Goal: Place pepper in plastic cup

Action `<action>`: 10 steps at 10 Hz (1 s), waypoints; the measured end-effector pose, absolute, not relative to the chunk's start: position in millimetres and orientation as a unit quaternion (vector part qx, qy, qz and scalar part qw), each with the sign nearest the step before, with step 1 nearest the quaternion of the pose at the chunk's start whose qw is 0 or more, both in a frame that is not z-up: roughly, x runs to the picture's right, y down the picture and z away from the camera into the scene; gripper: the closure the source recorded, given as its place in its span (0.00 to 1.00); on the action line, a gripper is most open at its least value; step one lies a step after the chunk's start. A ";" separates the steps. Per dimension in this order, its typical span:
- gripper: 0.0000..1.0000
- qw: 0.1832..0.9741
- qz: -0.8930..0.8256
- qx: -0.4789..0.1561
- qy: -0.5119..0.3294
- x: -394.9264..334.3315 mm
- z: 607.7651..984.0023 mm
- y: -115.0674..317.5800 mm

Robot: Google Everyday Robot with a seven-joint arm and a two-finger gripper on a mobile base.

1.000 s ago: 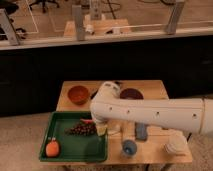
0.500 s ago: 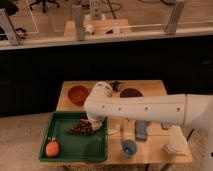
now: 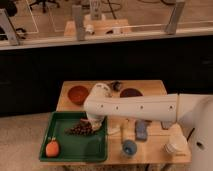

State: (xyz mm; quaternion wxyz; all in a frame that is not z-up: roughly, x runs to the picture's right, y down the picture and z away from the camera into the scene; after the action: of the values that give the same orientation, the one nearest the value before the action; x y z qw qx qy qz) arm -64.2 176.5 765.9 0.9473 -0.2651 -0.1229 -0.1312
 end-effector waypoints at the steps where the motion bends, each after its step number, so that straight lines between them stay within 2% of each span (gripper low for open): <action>1: 0.43 0.947 -0.130 -0.266 -0.122 -62.0 771.0 176.2; 6: 0.43 0.946 -0.140 -0.271 -0.110 -59.7 808.8 192.6; 10: 0.43 0.952 -0.135 -0.261 -0.085 -34.5 822.8 181.4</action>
State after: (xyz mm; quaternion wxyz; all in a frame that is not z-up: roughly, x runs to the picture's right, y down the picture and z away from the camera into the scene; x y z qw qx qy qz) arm -34.5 181.4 822.8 0.9521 -0.2609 -0.0852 -0.1348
